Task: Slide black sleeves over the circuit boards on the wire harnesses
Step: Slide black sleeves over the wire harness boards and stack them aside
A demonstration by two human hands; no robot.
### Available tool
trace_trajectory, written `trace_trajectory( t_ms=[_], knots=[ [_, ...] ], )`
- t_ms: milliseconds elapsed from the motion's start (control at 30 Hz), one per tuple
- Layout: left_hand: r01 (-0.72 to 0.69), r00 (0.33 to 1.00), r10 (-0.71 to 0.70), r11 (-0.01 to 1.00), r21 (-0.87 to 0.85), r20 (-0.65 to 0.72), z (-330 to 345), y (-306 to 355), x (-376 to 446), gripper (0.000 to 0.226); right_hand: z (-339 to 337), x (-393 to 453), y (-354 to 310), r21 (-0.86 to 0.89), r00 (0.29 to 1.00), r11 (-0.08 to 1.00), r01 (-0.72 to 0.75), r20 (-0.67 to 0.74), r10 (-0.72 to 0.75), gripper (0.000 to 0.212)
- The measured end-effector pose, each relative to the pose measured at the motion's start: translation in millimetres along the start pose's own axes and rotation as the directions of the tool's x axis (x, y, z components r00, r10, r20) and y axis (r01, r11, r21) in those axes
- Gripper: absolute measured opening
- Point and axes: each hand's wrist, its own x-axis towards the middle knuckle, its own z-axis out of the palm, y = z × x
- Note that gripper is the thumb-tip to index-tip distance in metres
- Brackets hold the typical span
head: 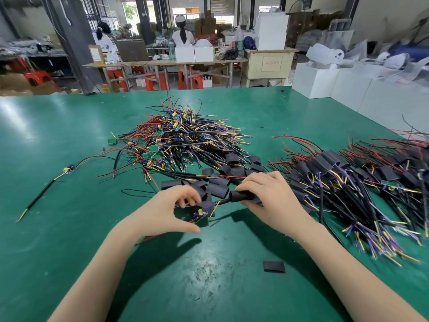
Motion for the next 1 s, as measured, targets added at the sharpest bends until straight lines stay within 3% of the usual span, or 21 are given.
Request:
trace_trajectory(
  t_ms=[133, 300, 433, 533, 633, 733, 1000],
  knots=[
    [0.042, 0.999, -0.04, 0.998, -0.056, 0.029, 2, 1, 2, 0.021, 2, 0, 0, 0.014, 1.0, 1.0, -0.005, -0.027, 0.006, 0.027],
    [0.011, 1.0, -0.005, 0.981, -0.193, 0.03, 4, 6, 1, 0.012, 2, 0, -5, 0.059, 0.999, 0.998, 0.033, -0.041, -0.03, 0.026],
    [0.088, 0.996, -0.06, 0.842, -0.532, 0.069, 9, 17, 1, 0.007, 1, 2, -13, 0.126, 0.995, 0.988, 0.086, -0.061, -0.079, 0.028],
    [0.109, 0.993, -0.114, 0.777, -0.62, 0.032, 11, 24, 2, 0.017, 0, 2, -16, 0.111, 0.991, 0.989, 0.101, -0.096, -0.091, 0.03],
    [0.115, 0.99, -0.144, 0.762, -0.637, 0.006, 11, 26, 3, 0.019, -1, 2, -15, 0.066, 0.991, 0.993, 0.1, -0.098, -0.093, 0.03],
    [0.066, 0.992, -0.116, 0.809, -0.584, -0.049, 11, 26, 2, 0.013, 0, 2, -16, 0.048, 0.99, 0.992, 0.117, -0.086, -0.113, 0.028],
    [-0.081, 0.978, -0.014, 0.893, -0.443, -0.208, 10, 26, 3, 0.013, 0, 1, -19, 0.231, 0.999, 0.972, 0.039, -0.003, -0.039, 0.029]
  ],
)
